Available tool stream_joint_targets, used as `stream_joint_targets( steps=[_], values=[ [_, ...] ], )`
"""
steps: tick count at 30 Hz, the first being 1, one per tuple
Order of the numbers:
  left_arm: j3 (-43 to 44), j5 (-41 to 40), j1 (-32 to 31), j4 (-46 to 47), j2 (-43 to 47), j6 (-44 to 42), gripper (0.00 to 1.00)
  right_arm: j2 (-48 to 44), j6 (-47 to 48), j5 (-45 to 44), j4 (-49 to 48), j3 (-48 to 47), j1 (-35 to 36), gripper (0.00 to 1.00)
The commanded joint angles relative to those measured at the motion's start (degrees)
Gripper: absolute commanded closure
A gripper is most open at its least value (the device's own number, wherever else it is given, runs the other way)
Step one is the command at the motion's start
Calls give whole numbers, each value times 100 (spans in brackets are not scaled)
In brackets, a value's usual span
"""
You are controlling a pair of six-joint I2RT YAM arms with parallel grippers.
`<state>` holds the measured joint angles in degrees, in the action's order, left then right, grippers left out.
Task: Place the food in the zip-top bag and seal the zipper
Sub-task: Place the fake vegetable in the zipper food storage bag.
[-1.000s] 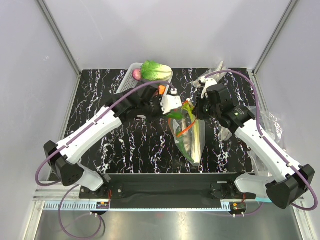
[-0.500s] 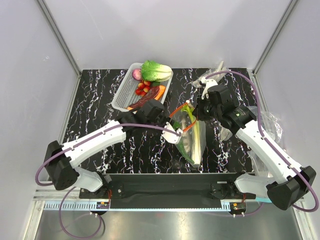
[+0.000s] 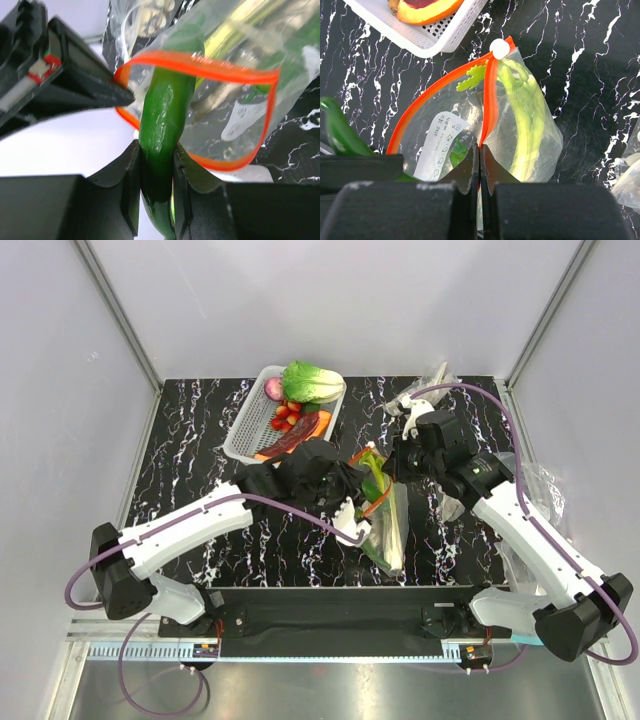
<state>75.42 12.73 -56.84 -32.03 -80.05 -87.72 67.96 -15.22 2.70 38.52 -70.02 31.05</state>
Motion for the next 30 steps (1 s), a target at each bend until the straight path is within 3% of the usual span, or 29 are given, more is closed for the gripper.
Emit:
stream_joint_targets(
  steps=[1, 3, 4, 5, 6, 8, 12, 14, 15, 16, 17, 18, 20, 22, 27, 30],
  values=[
    [298, 642, -55, -338, -90, -122, 83, -240, 37, 126, -231, -56, -20, 100],
    [368, 976, -64, -470, -98, -122, 66, -301, 63, 108, -231, -82, -20, 100],
    [429, 1064, -73, -584, -98, -114, 44, -310, 63, 108, -214, -100, -20, 100],
    [439, 1160, -90, -620, -81, -96, 29, -301, 63, 91, -188, -134, -20, 100],
    [456, 1161, -108, -655, -46, -96, 1, -301, 72, 64, -170, -144, -20, 100],
    [421, 1031, -143, -620, 15, -87, 1, -319, 72, 55, -152, -152, -11, 100],
    [35, 1117, -135, 327, 446, 537, 1, -398, 46, 11, -161, -100, -11, 100],
    [-323, 987, -134, 1054, 797, 1595, 1, -450, 46, -6, -178, -47, -20, 100],
    [-430, 812, -134, 1963, 998, 2827, 1, -477, 46, -24, -187, -21, -20, 100],
    [-475, 601, -126, 2303, 1079, 3440, 1, -494, 37, -33, -187, -3, -20, 100],
    [-458, -28, -117, 2559, 1114, 4090, 1, -512, 28, -50, -205, 23, -20, 100],
    [-362, -495, -108, 2823, 1141, 5454, 1, -512, 28, -42, -214, 32, -20, 100],
    [-3, -1792, -65, 2581, 1062, 6517, 1, -530, 19, -42, -222, 41, -20, 100],
    [490, -2447, -29, 1861, 869, 7486, 1, -556, -15, -50, -222, 41, -20, 100],
    [729, -2381, 59, 841, 588, 9619, 1, -574, -104, -41, -249, 32, -20, 100],
    [606, -2048, 173, 821, 447, 10369, 1, -565, -156, -41, -258, 32, -20, 100]
  ],
)
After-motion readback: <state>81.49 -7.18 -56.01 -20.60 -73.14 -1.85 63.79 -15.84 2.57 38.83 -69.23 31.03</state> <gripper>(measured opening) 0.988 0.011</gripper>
